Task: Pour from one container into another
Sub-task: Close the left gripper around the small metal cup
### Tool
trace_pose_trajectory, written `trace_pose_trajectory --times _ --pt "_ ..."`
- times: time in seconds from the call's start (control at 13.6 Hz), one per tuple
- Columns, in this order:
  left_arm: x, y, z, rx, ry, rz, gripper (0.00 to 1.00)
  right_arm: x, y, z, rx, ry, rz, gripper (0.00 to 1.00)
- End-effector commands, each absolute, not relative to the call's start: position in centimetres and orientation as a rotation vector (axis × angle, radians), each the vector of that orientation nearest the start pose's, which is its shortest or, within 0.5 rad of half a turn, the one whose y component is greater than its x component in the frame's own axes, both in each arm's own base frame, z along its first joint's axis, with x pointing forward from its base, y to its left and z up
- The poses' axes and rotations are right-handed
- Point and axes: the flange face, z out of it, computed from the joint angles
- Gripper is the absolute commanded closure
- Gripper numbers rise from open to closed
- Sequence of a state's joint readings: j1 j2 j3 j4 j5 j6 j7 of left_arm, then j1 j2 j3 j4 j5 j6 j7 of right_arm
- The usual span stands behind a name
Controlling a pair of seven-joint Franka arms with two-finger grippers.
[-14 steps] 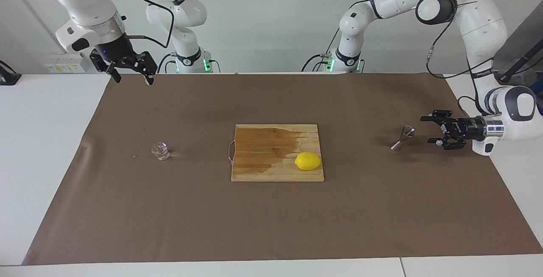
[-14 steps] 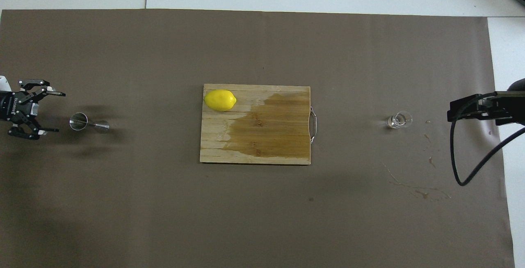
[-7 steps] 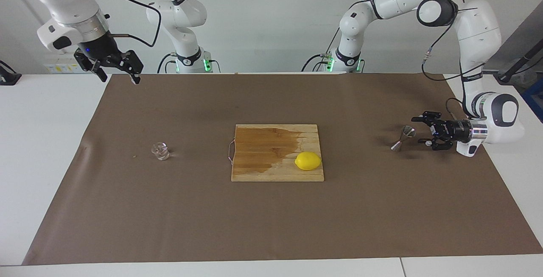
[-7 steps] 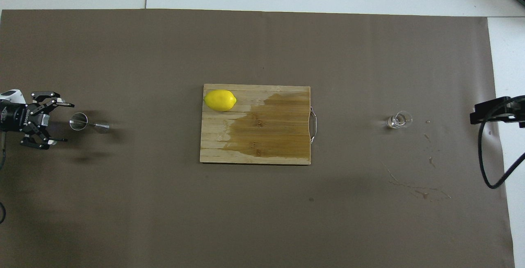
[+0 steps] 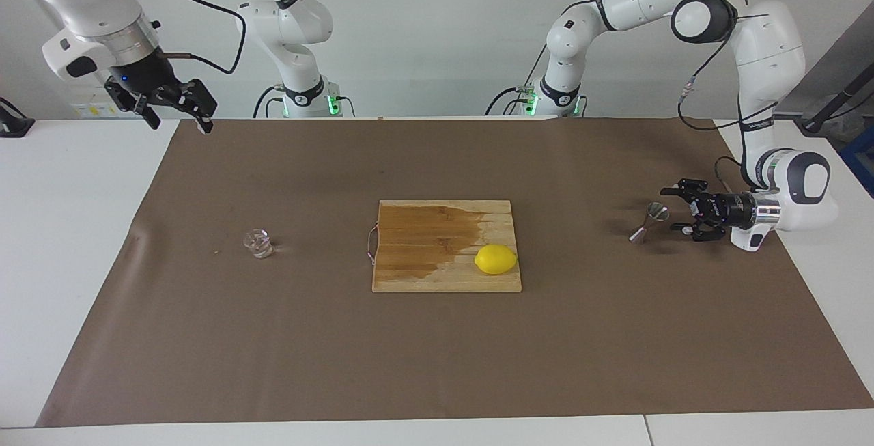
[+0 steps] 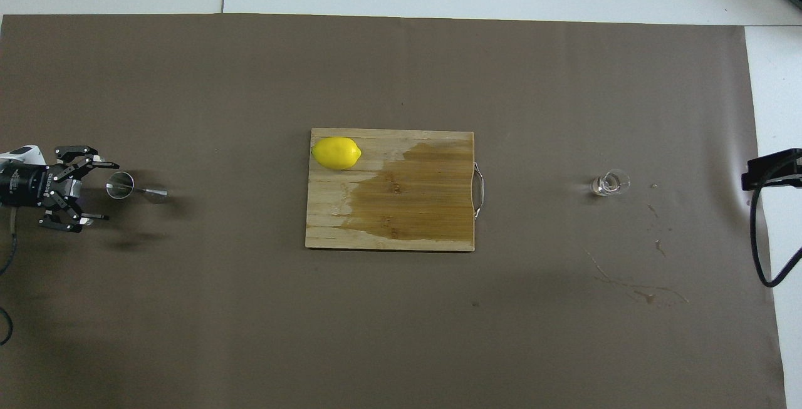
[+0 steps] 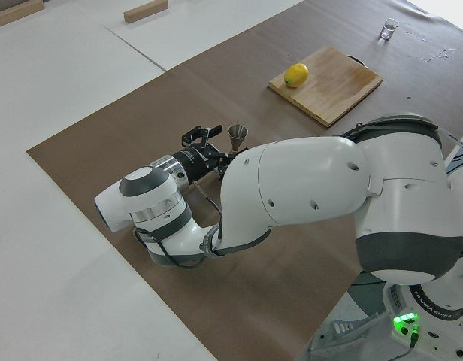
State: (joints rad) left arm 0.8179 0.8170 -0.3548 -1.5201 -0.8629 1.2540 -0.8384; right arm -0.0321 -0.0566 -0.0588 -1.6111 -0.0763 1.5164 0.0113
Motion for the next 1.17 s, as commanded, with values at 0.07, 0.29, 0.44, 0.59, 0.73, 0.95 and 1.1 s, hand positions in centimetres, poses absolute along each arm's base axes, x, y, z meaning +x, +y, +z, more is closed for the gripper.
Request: trace_pose_trajectory --times 0.07,0.29,0.44,0.59,0.73,0.95,1.1 --pt "56.7 20.6 22.3 1.318 1.219 -1.271 0.0 53.0 -5.2 63.5 -3.208 0.132 0.056 0.0" --pt "56.1 19.9 21.8 1.311 1.214 -1.285 0.0 53.0 -5.2 63.4 -3.188 0.142 0.057 0.0" --pt "55.9 19.8 21.7 1.309 1.208 -1.289 0.0 53.1 -5.3 63.6 -3.19 0.143 0.045 0.0" --pt "55.7 19.7 22.0 1.306 1.19 -1.307 0.0 53.1 -4.9 63.6 -3.19 0.133 0.042 0.0" --pt "55.4 19.6 22.1 1.301 1.176 -1.323 0.0 53.2 -4.5 63.7 -3.189 0.14 0.039 0.0" --pt "55.2 19.4 22.4 1.294 1.145 -1.345 0.0 53.1 -4.4 63.7 -3.188 0.15 0.044 0.0" --pt "55.2 19.5 22.4 1.295 1.139 -1.341 0.0 53.2 -4.6 63.7 -3.188 0.155 0.039 0.0"
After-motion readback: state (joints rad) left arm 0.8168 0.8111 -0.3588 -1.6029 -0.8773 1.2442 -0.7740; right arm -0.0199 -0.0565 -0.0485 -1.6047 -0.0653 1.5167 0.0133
